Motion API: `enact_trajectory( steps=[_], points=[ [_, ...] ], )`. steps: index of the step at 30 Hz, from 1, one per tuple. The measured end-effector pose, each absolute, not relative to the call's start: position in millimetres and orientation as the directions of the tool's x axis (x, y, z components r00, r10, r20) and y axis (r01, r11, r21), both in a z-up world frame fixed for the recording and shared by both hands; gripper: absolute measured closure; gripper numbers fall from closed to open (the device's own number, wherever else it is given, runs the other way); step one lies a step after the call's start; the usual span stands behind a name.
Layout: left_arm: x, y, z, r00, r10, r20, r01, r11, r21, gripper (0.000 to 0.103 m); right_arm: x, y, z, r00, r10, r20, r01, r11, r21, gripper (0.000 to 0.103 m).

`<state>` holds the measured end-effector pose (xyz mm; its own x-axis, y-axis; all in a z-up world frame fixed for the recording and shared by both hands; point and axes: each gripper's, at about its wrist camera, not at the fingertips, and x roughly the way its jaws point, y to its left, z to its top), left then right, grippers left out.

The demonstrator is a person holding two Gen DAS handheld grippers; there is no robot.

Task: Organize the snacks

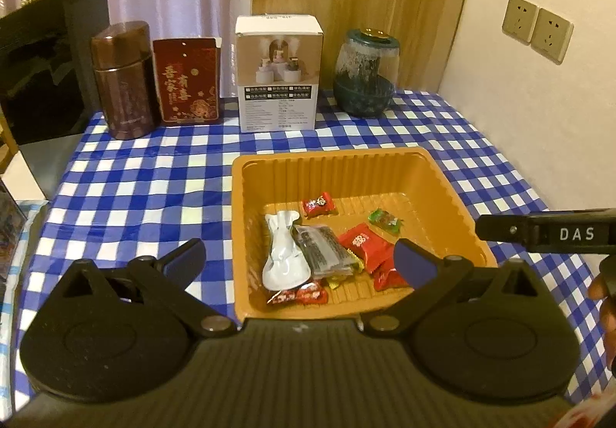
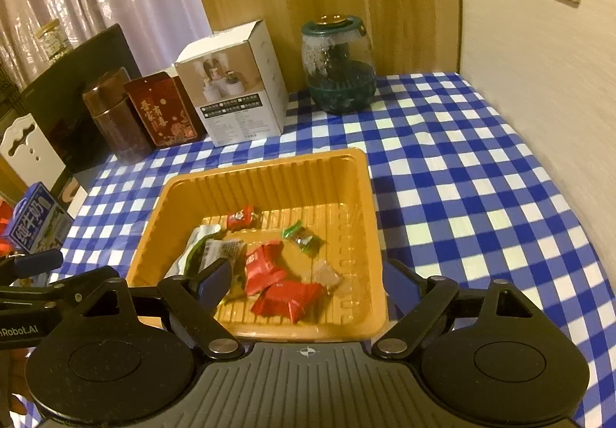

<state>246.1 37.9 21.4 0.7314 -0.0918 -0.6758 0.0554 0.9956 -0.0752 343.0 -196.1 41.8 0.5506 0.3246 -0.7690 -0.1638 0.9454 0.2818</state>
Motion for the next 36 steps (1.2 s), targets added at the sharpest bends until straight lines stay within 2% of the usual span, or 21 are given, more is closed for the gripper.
enact_trajectory(
  steps=[26,36],
  points=[
    [95,31,61,0.74,-0.031,-0.672,-0.06,0.992,-0.112,0.0,200,-211,111,0.587,0.349,-0.73,-0.211,0.937,0.279,0.018],
    [49,27,72,0.741,-0.031,-0.671,-0.064,0.991,-0.116,0.0,146,-209,119,0.586,0.35,-0.73,-0.224,0.937,0.27,0.018]
  ],
)
